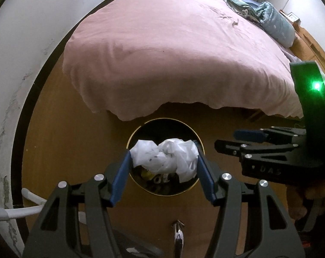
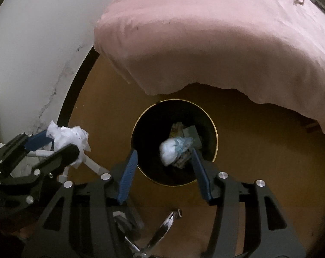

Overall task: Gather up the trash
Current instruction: 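Carry both white crumpled items over the bin and release both, then swing both grippers back toward the desk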

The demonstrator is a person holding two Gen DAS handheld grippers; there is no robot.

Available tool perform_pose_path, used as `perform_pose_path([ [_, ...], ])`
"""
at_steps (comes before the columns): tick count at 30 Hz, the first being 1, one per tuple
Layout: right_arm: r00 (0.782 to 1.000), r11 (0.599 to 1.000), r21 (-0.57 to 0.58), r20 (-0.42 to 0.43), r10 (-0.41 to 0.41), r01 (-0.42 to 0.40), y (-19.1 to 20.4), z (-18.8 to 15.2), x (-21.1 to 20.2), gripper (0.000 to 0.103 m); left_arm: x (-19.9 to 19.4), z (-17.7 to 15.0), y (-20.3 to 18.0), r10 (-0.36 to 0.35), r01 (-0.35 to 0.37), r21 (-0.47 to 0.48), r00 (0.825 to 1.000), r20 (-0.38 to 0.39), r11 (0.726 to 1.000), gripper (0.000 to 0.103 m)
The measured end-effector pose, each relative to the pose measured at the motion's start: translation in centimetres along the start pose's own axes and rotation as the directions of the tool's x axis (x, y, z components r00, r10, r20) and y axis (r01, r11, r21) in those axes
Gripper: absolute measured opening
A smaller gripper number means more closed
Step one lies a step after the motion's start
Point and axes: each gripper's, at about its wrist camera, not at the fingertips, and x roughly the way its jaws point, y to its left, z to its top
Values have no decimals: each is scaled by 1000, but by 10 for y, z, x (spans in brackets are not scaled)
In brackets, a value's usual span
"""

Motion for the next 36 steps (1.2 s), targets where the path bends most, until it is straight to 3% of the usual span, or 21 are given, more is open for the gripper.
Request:
perform_pose_path([
  [8,999,999,40,45,-19,18,-8,4,-16,51,-2,6,-7,-23,23,-3,1000,-3,1000,61],
  [12,996,998,56,86,-33,29,-12,5,-36,53,-16,11,-15,-6,5,18,999,35,1000,82],
  [15,994,998,58,105,-39,33,-9,5,-52,55,-34,12,-13,-16,16,11,999,50,1000,83],
  [19,989,1000,9,142,-31,30,11,2,-78,56,-85,6,-1,-15,19,-30,993,121,999,84],
  [21,987,1000,-24,163,-14,18,29,0,-90,59,-118,0,7,6,4,-59,986,165,998,90],
  [26,973,982,-187,216,80,-39,107,-2,-122,64,-216,-36,37,133,-102,-122,949,286,987,96],
  [30,956,923,-370,220,196,-104,197,-10,-140,65,-293,-88,83,303,-228,-245,891,337,942,96],
  [32,944,863,-482,189,271,-151,258,-22,-145,65,-325,-122,113,385,-272,-342,863,326,899,96],
  [35,928,751,-624,107,358,-218,346,-48,-143,65,-371,-186,161,512,-334,-504,816,269,797,96],
  [36,922,698,-675,69,382,-239,379,-62,-140,65,-386,-211,177,556,-356,-557,796,239,750,96],
])
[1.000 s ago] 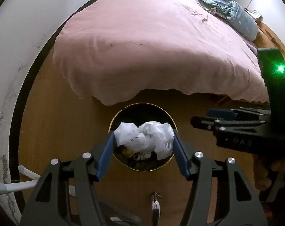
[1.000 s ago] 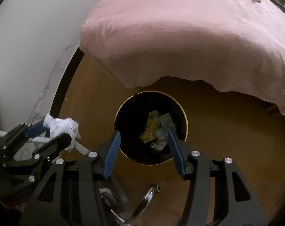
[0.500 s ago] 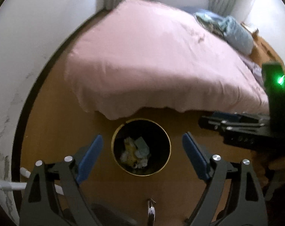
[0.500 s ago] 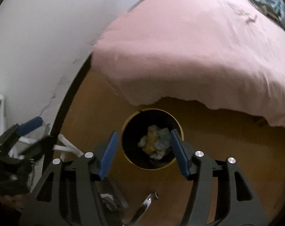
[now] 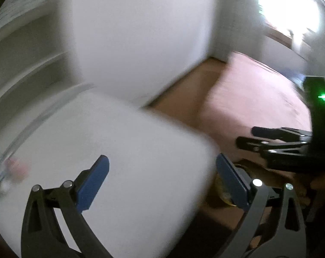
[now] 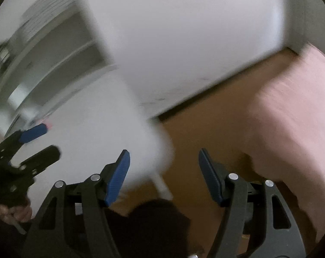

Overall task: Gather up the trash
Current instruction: 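Swing both grippers back toward the desk, then grasp the pink snack bar with the right gripper while the left gripper grasps the blue-white milk powder bag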

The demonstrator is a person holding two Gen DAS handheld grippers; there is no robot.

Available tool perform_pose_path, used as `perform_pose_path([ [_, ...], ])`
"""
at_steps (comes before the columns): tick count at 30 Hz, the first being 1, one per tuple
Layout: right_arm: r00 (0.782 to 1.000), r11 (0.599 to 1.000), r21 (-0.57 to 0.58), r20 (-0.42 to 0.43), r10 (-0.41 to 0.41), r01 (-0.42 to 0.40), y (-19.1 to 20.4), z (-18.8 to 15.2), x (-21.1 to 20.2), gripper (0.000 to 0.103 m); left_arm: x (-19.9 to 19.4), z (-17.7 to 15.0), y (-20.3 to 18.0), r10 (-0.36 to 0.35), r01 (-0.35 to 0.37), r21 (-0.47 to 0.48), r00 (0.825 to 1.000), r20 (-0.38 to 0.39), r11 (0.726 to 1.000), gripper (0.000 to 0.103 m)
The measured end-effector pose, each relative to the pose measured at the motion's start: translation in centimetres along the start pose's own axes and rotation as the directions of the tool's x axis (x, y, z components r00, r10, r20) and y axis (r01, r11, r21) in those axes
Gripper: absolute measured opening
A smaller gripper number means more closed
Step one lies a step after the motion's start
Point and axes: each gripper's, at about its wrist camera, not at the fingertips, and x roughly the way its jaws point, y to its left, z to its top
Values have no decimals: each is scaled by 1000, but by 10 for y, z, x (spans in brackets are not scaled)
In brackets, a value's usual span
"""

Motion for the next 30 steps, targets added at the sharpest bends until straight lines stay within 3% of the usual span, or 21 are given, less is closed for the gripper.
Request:
perform_pose_path([
  [2,997,993,-101,-31,63,-66,54,12,25,65,-17,-16,56,101,-101,-85,995,-9,991,96],
  [5,985,961,-223,-92,149,-166,130,21,58,65,-48,-50,143,215,-223,-239,975,-58,945,96],
  [9,960,905,-329,-170,223,-269,214,31,99,65,-85,-94,221,259,-270,-407,962,-83,872,96],
  [13,949,851,-430,-222,226,-303,278,37,140,65,-106,-123,272,303,-317,-485,947,-109,815,96],
  [18,952,830,-479,-239,191,-286,315,52,173,65,-114,-124,304,296,-306,-447,951,-94,841,96],
  [23,951,829,-481,-251,183,-286,325,63,196,63,-92,-93,328,286,-298,-363,954,-87,883,96],
  [25,948,823,-488,-259,184,-293,328,64,200,52,-73,-73,329,263,-271,-315,962,-71,909,96],
  [26,946,819,-491,-267,183,-297,329,64,202,30,-68,-64,330,255,-262,-290,965,-62,920,96],
  [27,945,817,-494,-275,179,-298,329,64,203,16,-60,-54,331,243,-249,-259,968,-57,933,96],
  [30,945,814,-499,-273,179,-298,334,64,203,16,-36,-31,335,214,-220,-193,975,-56,956,96],
])
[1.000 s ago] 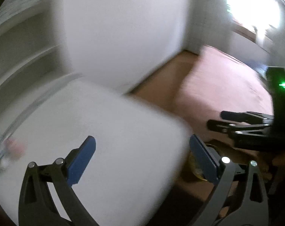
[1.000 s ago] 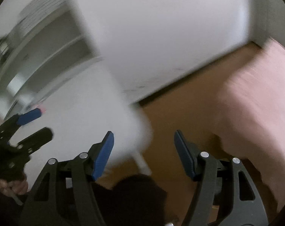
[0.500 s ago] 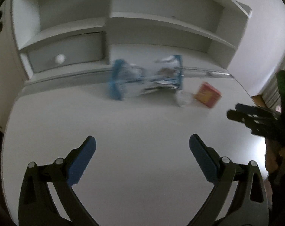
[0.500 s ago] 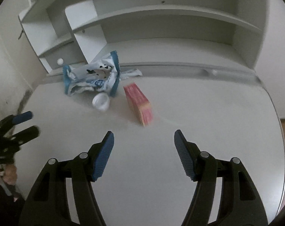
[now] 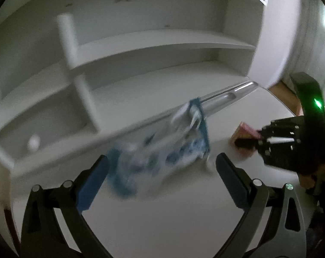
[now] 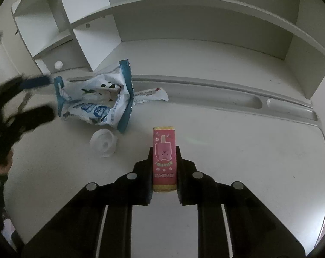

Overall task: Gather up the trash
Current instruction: 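Grasp the pink snack bar with the right gripper while the left gripper grasps the blue-white milk powder bag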

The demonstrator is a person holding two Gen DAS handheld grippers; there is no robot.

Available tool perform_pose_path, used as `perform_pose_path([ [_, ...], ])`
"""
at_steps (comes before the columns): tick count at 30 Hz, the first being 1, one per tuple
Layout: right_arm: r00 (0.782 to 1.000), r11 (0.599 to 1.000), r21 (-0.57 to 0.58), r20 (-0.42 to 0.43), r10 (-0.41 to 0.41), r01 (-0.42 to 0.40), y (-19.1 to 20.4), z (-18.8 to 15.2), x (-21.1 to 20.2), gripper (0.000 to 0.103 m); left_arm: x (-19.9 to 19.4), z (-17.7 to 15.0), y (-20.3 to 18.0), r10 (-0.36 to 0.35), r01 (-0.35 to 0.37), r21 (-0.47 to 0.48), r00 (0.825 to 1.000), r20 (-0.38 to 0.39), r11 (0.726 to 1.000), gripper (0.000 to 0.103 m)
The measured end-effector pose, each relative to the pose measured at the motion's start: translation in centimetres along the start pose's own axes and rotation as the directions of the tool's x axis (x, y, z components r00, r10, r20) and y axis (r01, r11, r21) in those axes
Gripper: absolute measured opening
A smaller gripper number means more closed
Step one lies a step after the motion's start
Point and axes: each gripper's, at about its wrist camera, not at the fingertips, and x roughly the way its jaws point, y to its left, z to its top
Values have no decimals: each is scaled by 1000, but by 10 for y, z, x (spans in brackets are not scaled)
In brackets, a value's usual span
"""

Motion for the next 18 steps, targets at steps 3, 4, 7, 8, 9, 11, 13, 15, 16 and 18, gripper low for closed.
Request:
perform_pose_path([
  [3,1000,1000,0,3,10,-10,-1,-7,-7,16,24,14,-2,-15,16,35,999,-32,999,96],
  [4,1000,1000,0,2,17,-17,-2,-10,-11,16,31,16,-2,-14,15,43,999,-42,999,95],
  [7,1000,1000,-3,5,30,-30,-1,-16,-17,16,45,14,1,13,-10,54,998,-60,999,85],
  [8,999,999,-5,5,35,-35,0,-18,-19,16,48,13,1,16,-12,59,998,-64,998,82],
  [9,999,999,-7,7,38,-38,0,-20,-22,16,50,12,0,19,-14,73,998,-67,997,74],
  [11,999,999,-11,7,39,-39,1,-23,-25,16,51,12,-2,19,-12,87,997,-72,996,54],
  [13,999,999,-5,14,34,-34,-1,-27,-32,16,50,13,-5,55,-47,104,995,-83,994,25],
  [15,999,999,6,25,36,-36,-4,-29,-39,16,38,15,-4,58,-52,81,996,-64,995,20],
  [16,999,999,16,36,32,-33,-5,-30,-45,16,29,13,-3,65,-62,66,997,-52,996,20],
  [18,998,999,38,56,31,-33,-8,-30,-54,16,12,14,-3,99,-98,41,995,-29,994,20],
])
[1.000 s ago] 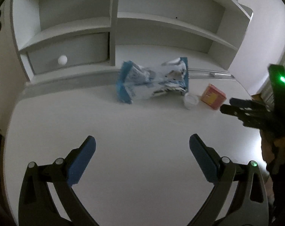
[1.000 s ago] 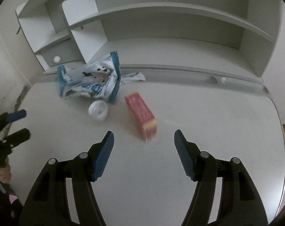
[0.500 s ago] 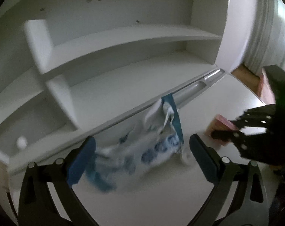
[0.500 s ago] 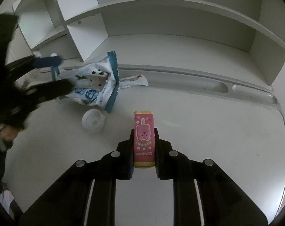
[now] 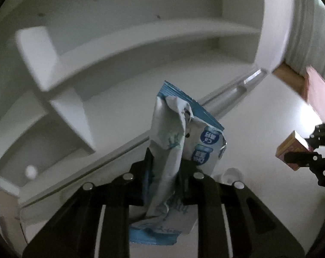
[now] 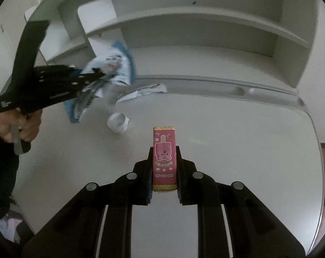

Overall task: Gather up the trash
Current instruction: 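Grasp the pink snack bar with the right gripper while the left gripper grasps the blue-white milk powder bag, then carry the pink snack bar and milk powder bag over the bin and release both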

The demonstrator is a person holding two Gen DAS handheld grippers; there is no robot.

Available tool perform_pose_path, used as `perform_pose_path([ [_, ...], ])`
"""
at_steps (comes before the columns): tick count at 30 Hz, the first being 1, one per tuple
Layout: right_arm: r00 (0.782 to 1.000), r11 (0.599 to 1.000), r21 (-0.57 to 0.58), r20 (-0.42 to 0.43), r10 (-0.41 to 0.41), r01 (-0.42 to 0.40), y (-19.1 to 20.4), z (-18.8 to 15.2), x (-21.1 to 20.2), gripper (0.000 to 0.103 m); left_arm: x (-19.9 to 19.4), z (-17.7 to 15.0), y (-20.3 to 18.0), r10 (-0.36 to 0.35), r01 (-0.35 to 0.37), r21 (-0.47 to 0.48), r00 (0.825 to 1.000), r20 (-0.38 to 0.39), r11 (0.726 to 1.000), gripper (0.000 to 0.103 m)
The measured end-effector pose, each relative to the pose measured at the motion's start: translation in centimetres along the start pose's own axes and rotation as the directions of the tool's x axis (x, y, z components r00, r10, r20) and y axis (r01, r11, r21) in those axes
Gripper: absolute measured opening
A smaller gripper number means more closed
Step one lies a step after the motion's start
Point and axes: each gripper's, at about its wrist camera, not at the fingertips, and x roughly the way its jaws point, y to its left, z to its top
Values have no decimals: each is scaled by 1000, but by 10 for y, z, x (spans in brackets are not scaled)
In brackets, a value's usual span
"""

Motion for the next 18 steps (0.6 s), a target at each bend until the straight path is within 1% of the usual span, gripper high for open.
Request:
perform_pose_path([
  [2,1000,999,30,21,-12,11,-7,-5,-14,16,-18,-1,2,2,-1,-52,1000,13,999,20],
  [4,999,998,62,43,-28,25,-19,-16,-30,16,-34,-1,-6,-8,9,-102,1000,13,995,20],
  [5,998,996,81,53,-38,34,-26,-22,-39,16,-39,-1,-13,-13,15,-109,1000,19,994,20],
  [7,995,990,130,72,-65,55,-43,-39,-57,16,-48,-3,-38,-29,32,-99,999,27,995,20],
  [8,993,984,161,82,-85,71,-54,-51,-68,16,-52,-3,-57,-43,46,-89,999,32,995,20],
  [10,987,969,223,95,-127,103,-77,-76,-88,16,-56,-4,-90,-89,92,-76,995,45,993,20],
  [11,983,958,260,100,-152,122,-90,-90,-101,16,-56,-2,-108,-124,127,-69,991,47,990,20],
  [12,979,946,292,104,-176,139,-101,-104,-111,16,-57,-1,-138,-178,181,-53,983,52,982,20],
  [13,972,929,333,109,-207,161,-115,-122,-126,16,-58,0,-157,-208,210,-38,977,55,977,20],
  [14,965,910,372,110,-239,183,-128,-140,-139,16,-59,1,-188,-252,253,-13,966,58,967,20],
  [15,957,890,408,108,-268,203,-139,-156,-151,16,-60,4,-208,-283,283,5,958,56,959,20],
  [16,948,863,452,102,-301,225,-153,-176,-165,16,-61,4,-239,-333,332,32,942,47,943,20],
  [17,940,836,492,95,-329,243,-165,-196,-178,16,-61,4,-262,-371,369,53,928,40,928,20],
  [18,931,811,525,86,-354,260,-174,-214,-188,16,-62,3,-300,-425,422,92,905,26,902,20],
])
